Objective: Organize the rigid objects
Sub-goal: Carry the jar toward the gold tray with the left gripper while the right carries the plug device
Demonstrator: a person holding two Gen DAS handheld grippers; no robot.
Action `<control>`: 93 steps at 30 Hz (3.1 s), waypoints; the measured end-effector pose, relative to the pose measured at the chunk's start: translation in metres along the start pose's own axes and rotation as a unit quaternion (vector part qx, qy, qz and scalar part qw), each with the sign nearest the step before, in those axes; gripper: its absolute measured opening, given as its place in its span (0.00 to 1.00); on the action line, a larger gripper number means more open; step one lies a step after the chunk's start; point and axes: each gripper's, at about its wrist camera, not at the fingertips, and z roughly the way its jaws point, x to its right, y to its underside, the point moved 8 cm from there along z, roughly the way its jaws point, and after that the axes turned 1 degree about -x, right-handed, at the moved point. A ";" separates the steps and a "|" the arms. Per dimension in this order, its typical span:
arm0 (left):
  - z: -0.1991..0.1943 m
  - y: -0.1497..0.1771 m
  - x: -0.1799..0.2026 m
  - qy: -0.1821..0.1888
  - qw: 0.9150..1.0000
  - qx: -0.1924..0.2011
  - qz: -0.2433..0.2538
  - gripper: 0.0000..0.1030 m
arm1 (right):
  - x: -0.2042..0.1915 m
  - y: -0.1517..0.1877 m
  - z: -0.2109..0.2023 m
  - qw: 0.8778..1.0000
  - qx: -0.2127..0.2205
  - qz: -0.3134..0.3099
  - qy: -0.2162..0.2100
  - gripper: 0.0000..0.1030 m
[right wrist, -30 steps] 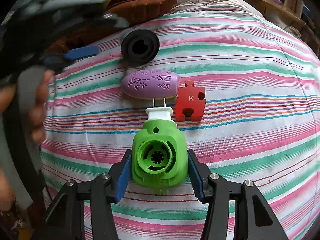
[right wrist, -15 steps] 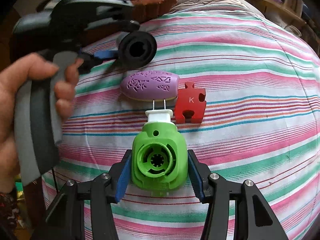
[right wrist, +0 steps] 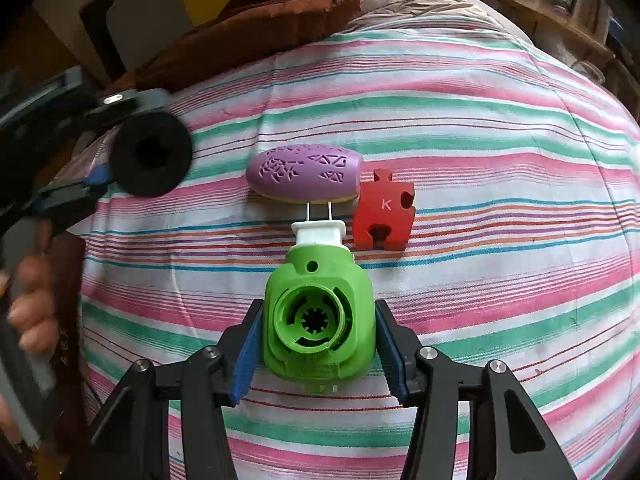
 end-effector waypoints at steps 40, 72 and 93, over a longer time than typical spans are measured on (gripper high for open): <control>-0.169 0.005 -0.186 -0.251 0.954 0.154 0.055 0.56 | -0.035 0.023 0.003 0.998 0.017 -0.063 -0.026 0.51; -0.340 0.053 -0.138 -0.217 0.929 0.275 0.119 0.58 | -0.037 0.022 0.005 0.997 0.016 -0.069 -0.021 0.51; -0.372 0.146 -0.208 -0.167 0.951 0.258 0.020 0.64 | -0.058 0.040 -0.019 0.992 0.016 -0.043 -0.115 0.51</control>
